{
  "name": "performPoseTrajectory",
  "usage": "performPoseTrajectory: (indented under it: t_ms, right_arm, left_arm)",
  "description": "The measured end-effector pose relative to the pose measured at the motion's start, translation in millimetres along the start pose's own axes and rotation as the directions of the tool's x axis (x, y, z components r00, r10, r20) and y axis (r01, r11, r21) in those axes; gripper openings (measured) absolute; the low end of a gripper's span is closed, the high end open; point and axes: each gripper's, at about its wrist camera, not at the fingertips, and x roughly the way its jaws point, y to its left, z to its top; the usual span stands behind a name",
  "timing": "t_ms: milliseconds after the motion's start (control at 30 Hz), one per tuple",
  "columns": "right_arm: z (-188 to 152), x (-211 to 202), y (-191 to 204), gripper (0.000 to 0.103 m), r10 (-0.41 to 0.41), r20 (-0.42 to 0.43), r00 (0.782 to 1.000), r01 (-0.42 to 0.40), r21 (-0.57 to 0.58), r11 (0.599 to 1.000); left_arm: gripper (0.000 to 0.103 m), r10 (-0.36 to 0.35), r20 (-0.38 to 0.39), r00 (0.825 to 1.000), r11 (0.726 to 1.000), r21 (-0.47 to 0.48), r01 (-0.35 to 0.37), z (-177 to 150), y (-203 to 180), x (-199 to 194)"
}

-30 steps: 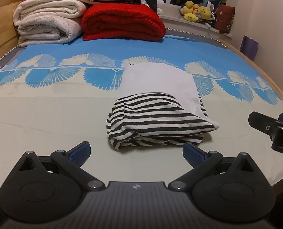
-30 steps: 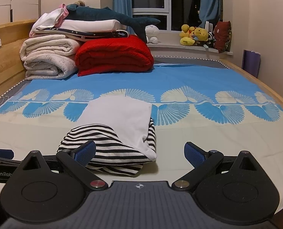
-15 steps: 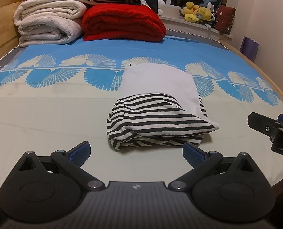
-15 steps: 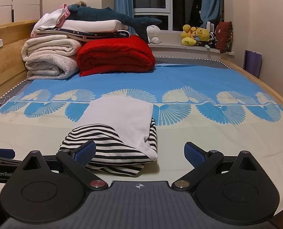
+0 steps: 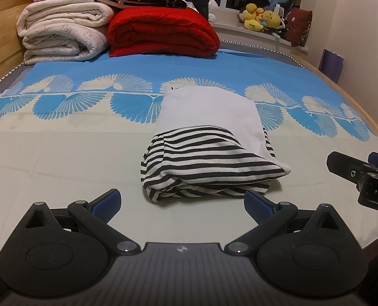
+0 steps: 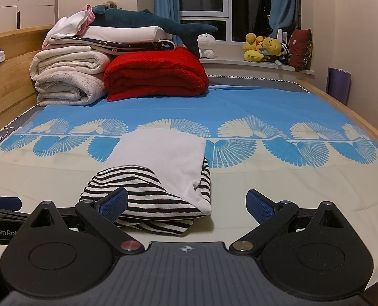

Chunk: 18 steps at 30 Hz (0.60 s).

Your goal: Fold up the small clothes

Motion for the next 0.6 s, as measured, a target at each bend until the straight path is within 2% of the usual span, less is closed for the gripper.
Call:
performPoseTrajectory:
  t_ms: [600]
  right_arm:
    - [0.1, 0.3, 0.4, 0.099, 0.003, -0.001, 1.0, -0.003, -0.004, 1.0]
  left_arm:
    - [0.103, -0.004, 0.002, 1.0, 1.0, 0.001, 0.004, 0.7, -3.1, 0.1]
